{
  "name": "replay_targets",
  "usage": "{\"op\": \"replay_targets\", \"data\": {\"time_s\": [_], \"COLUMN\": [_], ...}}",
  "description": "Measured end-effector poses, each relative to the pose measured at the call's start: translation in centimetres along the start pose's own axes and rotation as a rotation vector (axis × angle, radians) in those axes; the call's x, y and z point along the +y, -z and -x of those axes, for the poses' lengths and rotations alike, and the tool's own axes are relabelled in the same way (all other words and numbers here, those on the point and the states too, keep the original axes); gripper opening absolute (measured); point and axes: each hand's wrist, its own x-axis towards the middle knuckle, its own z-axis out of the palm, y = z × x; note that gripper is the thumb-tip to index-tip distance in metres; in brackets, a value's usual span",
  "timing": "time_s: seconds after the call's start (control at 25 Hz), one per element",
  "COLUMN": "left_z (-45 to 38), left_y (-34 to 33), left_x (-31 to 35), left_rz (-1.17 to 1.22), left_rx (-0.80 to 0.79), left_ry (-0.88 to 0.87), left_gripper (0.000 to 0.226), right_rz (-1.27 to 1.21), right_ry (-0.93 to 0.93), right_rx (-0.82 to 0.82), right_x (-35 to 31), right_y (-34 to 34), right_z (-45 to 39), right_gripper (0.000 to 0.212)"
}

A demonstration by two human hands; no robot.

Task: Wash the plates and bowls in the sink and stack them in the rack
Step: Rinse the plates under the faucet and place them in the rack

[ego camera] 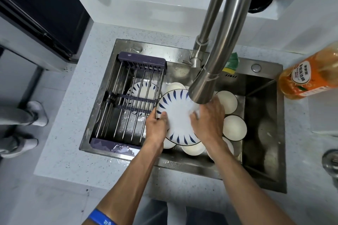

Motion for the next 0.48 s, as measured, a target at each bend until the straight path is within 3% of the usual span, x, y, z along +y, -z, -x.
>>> {"op": "replay_targets", "data": {"time_s": [0.04,0.16,0.32,0.4,0.48], "left_z": [-0.2,0.4,0.1,-0.1,0.6], "left_y": [0.1,-0.2,-2.0,-2.8,-3.4], "left_x": [-0.4,-0.7,-1.7,-0.8,0.0], "left_rz": [0.083,0.395,0.243,0.354,0.325], "left_rx": [-0.017,-0.157,-0.087,-0.079,-0.053], "left_ry": [0.037,0.19,0.262,0.279,0.223], "left_gripper": [0.035,0.037,0.023,0.022,0.018], "right_rz": [-0.111,-0.756,-0.554,-0.696,-1.035], "right_ry": [-0.165,-0.596,-0.426,-0.434,-0.599], "right_rx": [-0.003,-0.182,0.01,0.086,0.054], "right_x": [0.9,1.9,2.5,2.8,1.8], "right_y": [0.1,1.2,3.2,3.4,2.2], "right_z": [-0.1,0.1,1.3,2.1,3.3], "right_gripper": [0.049,0.019,0.024,0.017,0.025]}}
